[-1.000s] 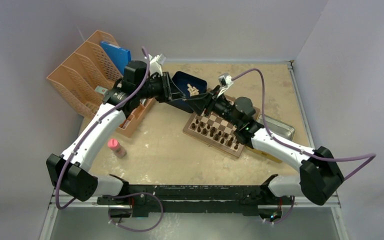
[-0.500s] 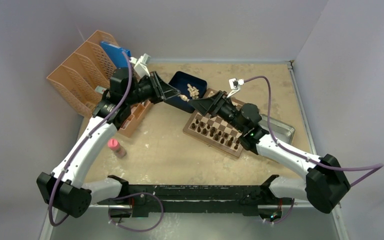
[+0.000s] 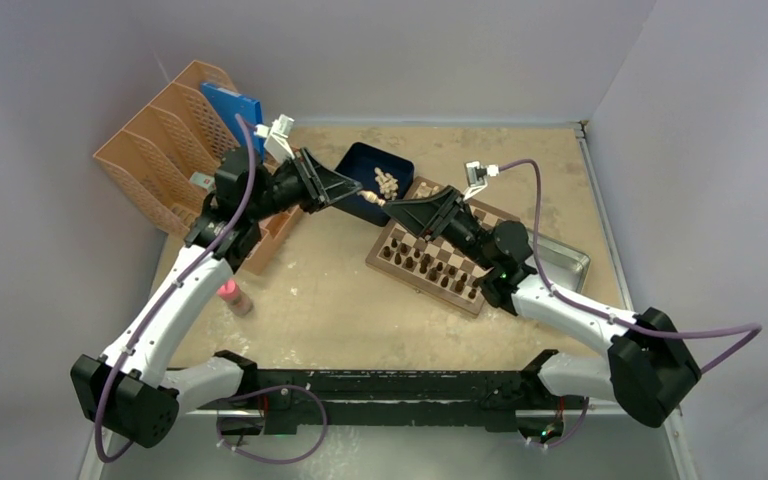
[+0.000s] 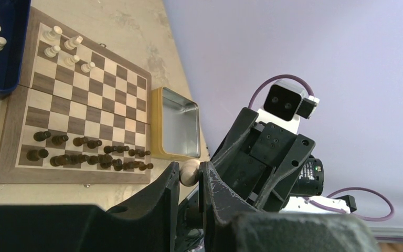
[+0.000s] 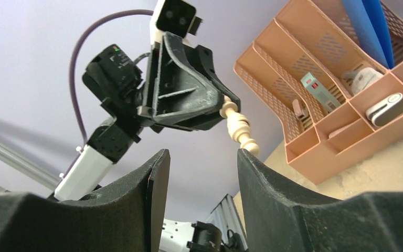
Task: Set up the chess pieces on the board
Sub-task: Pick up the chess piece from the storage box.
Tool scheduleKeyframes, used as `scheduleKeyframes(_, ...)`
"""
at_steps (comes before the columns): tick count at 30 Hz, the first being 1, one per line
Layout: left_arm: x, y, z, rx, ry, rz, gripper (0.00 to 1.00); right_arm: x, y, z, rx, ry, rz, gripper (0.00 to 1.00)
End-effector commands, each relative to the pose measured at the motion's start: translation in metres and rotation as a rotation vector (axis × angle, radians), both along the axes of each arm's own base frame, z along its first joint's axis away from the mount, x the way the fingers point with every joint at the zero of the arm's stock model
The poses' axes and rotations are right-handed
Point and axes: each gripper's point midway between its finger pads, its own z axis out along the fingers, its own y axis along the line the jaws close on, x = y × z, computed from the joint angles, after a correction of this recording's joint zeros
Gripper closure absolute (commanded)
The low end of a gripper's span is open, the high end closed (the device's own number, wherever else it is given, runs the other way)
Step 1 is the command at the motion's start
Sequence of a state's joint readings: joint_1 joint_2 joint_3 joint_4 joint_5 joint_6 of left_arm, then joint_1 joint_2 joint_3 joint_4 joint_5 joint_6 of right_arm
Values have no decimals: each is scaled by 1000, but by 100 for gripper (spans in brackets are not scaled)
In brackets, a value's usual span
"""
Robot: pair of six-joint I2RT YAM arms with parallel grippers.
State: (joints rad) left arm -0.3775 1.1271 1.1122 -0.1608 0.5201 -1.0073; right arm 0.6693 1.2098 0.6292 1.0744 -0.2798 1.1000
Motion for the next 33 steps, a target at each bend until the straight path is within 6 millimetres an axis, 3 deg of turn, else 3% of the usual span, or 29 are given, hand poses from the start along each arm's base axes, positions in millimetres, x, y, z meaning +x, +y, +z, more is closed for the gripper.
scheduleKeyframes(1, -4, -1, 21, -61, -68, -20, 100, -12, -4, 30, 86, -90, 29, 48)
scheduleKeyframes(16, 4, 12, 21, -2, -105, 67, 100, 7, -11, 12, 35, -12, -84, 39)
scheduleKeyframes(22, 1, 13, 30, -15, -132, 67, 100, 8, -8, 16, 36, -32, -75, 38)
scheduleKeyframes(33, -7, -1, 22, -85, -74, -26, 100, -2, -1, 27, 96, -89, 5, 50)
